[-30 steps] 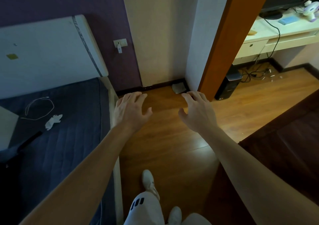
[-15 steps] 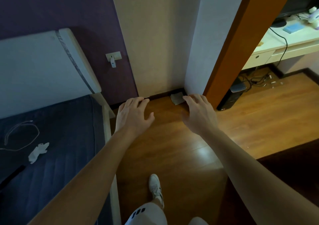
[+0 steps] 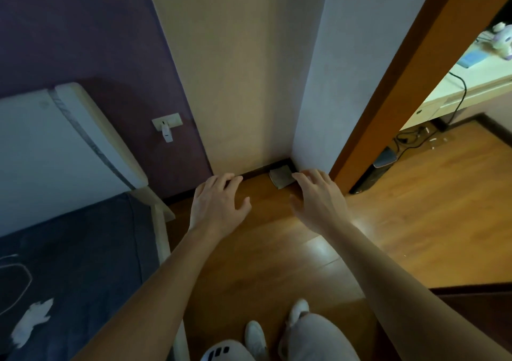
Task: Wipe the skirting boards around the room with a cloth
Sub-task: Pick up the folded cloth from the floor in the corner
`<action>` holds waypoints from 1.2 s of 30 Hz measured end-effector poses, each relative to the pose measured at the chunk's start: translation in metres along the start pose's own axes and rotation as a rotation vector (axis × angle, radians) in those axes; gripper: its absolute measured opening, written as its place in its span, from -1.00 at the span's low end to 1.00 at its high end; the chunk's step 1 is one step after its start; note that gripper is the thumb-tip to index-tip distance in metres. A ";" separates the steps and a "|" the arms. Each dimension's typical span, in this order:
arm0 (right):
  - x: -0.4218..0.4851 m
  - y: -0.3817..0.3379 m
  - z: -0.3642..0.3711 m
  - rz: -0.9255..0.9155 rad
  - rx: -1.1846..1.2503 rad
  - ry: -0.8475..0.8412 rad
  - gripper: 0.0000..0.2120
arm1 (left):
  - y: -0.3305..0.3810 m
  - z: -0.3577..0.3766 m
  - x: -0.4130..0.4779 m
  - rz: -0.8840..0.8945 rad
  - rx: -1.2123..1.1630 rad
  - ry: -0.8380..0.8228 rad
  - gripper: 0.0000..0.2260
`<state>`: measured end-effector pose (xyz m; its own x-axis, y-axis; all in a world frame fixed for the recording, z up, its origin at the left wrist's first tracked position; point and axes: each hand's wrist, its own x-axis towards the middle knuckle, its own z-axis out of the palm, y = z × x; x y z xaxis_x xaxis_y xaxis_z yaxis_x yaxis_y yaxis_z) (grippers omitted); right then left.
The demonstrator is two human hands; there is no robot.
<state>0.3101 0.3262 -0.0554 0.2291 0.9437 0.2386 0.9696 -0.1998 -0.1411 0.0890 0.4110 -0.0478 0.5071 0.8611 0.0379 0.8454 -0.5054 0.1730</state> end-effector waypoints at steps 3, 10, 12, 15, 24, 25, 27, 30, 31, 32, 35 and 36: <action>0.029 0.008 0.010 0.001 0.000 -0.022 -0.54 | -0.003 0.006 0.032 0.001 0.001 -0.003 -0.47; 0.126 0.042 0.038 -0.021 0.050 -0.104 -0.56 | -0.005 0.021 0.130 -0.036 0.039 -0.015 -0.47; 0.156 0.056 0.045 -0.019 0.069 -0.134 -0.54 | -0.003 0.025 0.160 -0.057 0.041 -0.028 -0.47; 0.199 0.079 0.054 -0.024 0.099 -0.160 -0.55 | 0.004 0.030 0.203 -0.070 0.058 -0.044 -0.48; 0.275 0.126 0.098 -0.072 0.110 -0.224 -0.55 | 0.014 0.067 0.286 -0.121 0.040 -0.131 -0.46; 0.278 0.129 0.103 -0.069 0.110 -0.227 -0.55 | 0.014 0.071 0.291 -0.122 0.035 -0.139 -0.46; 0.286 0.132 0.114 -0.062 0.105 -0.252 -0.53 | 0.012 0.081 0.301 -0.116 0.038 -0.153 -0.47; 0.295 0.137 0.138 -0.046 0.111 -0.289 -0.50 | 0.007 0.102 0.320 -0.092 0.024 -0.176 -0.47; 0.296 0.138 0.145 -0.038 0.117 -0.298 -0.50 | 0.005 0.109 0.324 -0.083 0.020 -0.181 -0.47; 0.297 0.140 0.154 -0.029 0.122 -0.306 -0.50 | 0.002 0.118 0.329 -0.071 0.014 -0.189 -0.47; 0.292 0.146 0.191 0.015 0.128 -0.339 -0.50 | -0.007 0.156 0.339 -0.032 -0.021 -0.246 -0.47; 0.288 0.148 0.208 0.028 0.120 -0.351 -0.49 | -0.012 0.173 0.342 -0.017 -0.029 -0.260 -0.47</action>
<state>0.5020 0.6236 -0.2078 0.1922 0.9754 -0.1079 0.9418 -0.2143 -0.2590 0.2816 0.7023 -0.2070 0.5219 0.8245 -0.2187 0.8510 -0.4858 0.1993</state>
